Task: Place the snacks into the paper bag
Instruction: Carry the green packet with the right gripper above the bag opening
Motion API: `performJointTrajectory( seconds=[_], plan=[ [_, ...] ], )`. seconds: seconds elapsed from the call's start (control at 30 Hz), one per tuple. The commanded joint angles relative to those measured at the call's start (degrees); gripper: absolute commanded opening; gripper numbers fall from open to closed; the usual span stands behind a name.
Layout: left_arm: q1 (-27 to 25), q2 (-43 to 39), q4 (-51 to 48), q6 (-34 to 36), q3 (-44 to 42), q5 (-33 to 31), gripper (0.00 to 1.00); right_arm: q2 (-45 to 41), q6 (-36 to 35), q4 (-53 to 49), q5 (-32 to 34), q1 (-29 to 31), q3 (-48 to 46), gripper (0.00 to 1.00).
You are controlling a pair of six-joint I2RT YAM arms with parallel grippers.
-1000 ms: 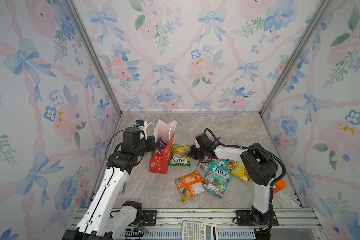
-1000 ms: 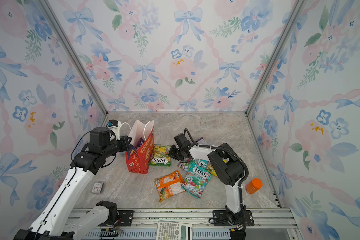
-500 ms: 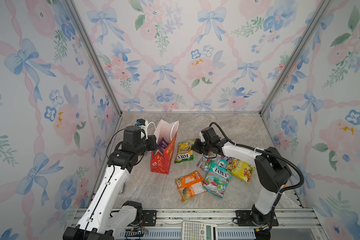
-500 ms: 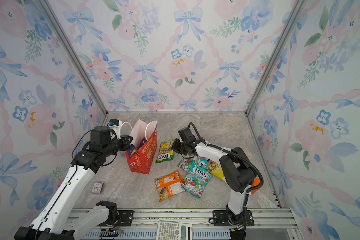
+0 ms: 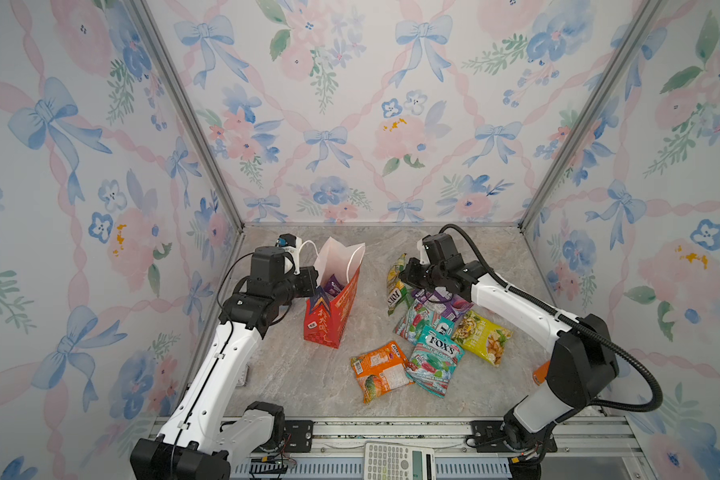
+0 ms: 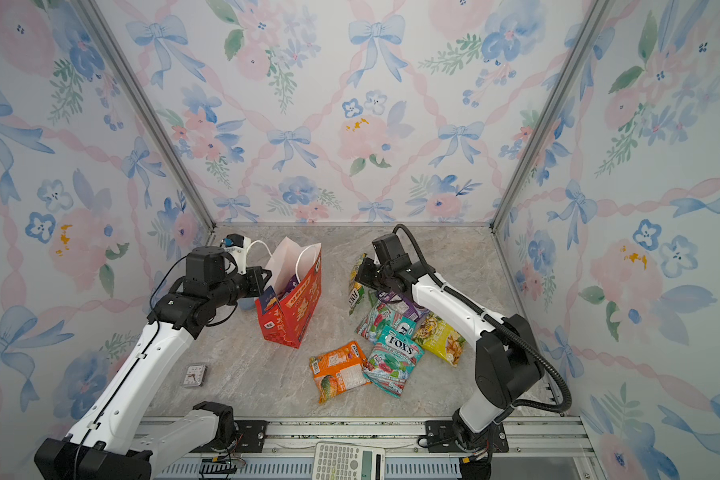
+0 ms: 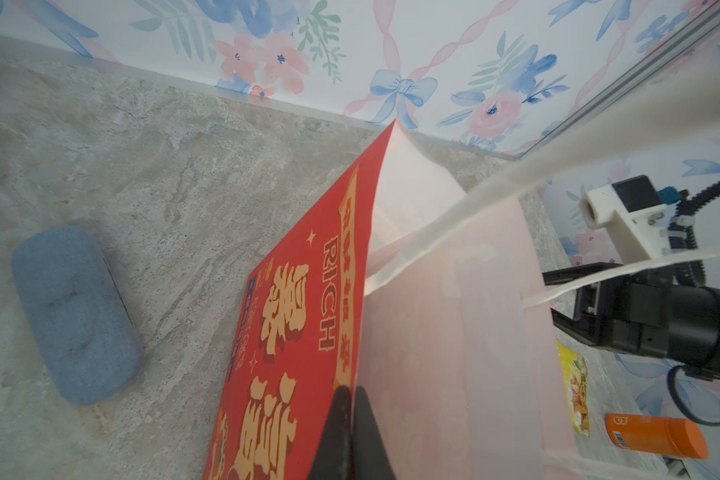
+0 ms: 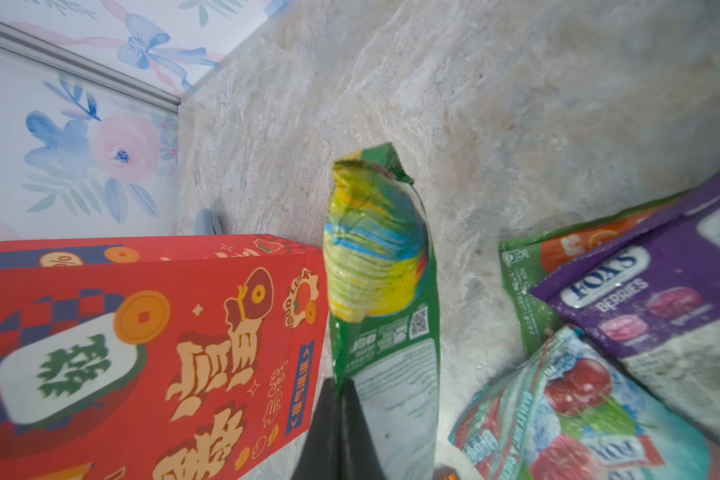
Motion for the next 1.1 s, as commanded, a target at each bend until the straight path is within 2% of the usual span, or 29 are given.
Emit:
performJointTrajectory(
  seconds=[0.0,0.17,0.47,1.07],
  plan=[
    [-0.6,0.4,2.8,-0.7,1.8,2.2,0.0,-2.9,-2.8,-2.6,1.6,-1.0,3.4,0.0],
    [-1.5,1.2,3.3,-1.0,2.4,2.4,0.0,-3.6,-3.6,-3.9,1.9,-2.0,5.9,0.0],
    [-3.4,2.1,3.6,-1.4,2.9,2.4,0.0,-2.8,-6.3,-6.0,3.9,-2.4,16.4,0.0],
    [-5.2,2.2,4.4,-1.8,2.3,2.0,0.0,7.0,-9.9,-7.0,6.2,0.3,38.6,0.0]
  ],
)
